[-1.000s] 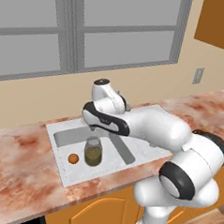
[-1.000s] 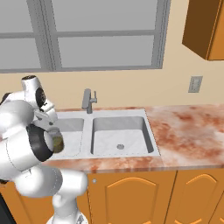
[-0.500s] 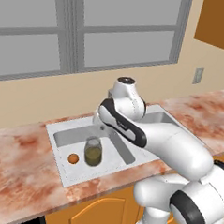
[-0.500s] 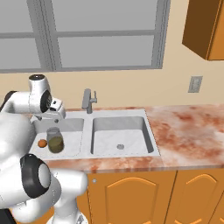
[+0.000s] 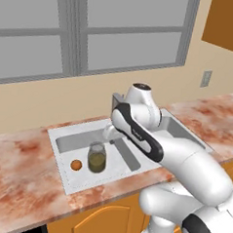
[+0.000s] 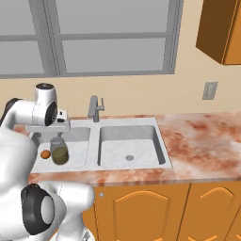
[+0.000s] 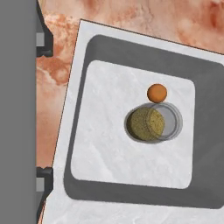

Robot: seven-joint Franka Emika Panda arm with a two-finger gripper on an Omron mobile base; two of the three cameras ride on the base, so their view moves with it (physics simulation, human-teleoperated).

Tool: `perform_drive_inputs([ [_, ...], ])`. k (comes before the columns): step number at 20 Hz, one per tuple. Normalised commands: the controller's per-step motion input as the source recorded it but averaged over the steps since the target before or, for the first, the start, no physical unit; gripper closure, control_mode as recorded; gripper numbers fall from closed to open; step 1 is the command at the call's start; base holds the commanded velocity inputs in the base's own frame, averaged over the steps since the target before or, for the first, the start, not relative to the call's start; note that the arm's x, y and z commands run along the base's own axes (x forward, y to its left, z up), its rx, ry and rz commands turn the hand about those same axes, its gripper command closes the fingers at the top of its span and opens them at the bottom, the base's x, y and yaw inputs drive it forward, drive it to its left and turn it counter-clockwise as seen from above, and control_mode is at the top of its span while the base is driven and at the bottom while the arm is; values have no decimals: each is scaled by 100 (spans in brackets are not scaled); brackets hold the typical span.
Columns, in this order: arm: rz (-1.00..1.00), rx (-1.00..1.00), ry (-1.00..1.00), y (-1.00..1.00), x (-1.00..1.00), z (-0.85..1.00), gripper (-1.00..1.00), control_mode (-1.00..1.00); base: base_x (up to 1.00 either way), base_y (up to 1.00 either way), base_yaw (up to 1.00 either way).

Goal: Pick the jar and kettle and place them in the sink. Then turn on the water.

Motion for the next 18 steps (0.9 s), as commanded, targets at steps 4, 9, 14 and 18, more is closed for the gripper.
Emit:
perform_drive_inputs([
  [4, 0, 0, 0, 0, 0, 0, -100, -100, 0, 0, 0],
  [9, 0, 0, 0, 0, 0, 0, -100, 100, -32, -3, -3],
  [14, 0, 0, 0, 0, 0, 0, -100, 100, -100, -28, -18],
  [18, 0, 0, 0, 0, 0, 0, -100, 100, -51, -29, -41],
])
